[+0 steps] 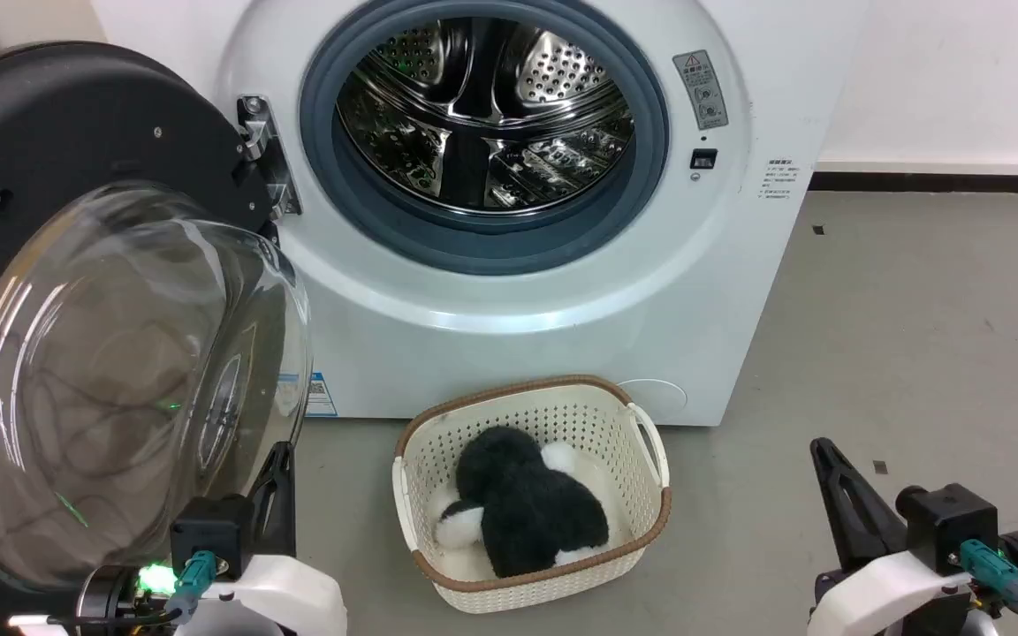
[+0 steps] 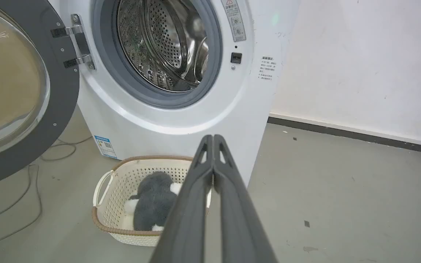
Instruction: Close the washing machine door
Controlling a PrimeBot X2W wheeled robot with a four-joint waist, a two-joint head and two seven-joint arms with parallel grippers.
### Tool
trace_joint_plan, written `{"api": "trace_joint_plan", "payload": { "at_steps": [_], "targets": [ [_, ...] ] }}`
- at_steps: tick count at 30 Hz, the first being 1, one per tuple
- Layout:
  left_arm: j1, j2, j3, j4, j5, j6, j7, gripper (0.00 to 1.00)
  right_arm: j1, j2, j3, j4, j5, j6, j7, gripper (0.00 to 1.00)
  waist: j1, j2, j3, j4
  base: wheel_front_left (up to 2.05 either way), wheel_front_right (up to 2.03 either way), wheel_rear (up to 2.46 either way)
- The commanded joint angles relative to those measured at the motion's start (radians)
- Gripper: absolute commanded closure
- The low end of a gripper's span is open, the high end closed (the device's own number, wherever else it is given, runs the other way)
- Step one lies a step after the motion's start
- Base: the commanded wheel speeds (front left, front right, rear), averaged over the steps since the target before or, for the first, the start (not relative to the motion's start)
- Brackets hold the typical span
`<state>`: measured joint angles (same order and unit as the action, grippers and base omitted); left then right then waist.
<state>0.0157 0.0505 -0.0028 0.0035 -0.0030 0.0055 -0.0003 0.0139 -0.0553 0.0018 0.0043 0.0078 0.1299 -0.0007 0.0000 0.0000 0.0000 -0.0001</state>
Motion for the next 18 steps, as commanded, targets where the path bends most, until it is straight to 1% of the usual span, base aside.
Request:
{"api": "trace_joint_plan", "payload": {
  "at_steps": [1, 18],
  "targets": [
    [-0.016, 0.0, 0.003, -0.004, 0.003, -0.005, 0.0, 1.0, -0.014, 0.005, -0.002, -0.004, -0.008, 0.001, 0.001, 1.0, 0.0, 0.0, 0.0, 0.0, 0.0, 0.0, 0.0],
    [-0.016, 0.0, 0.003, -0.004, 0.003, -0.005, 0.0, 1.0, -0.014, 0.005, -0.002, -0.004, -0.008, 0.001, 0.001, 1.0, 0.0, 0.0, 0.0, 0.0, 0.0, 0.0, 0.0]
  ]
}}
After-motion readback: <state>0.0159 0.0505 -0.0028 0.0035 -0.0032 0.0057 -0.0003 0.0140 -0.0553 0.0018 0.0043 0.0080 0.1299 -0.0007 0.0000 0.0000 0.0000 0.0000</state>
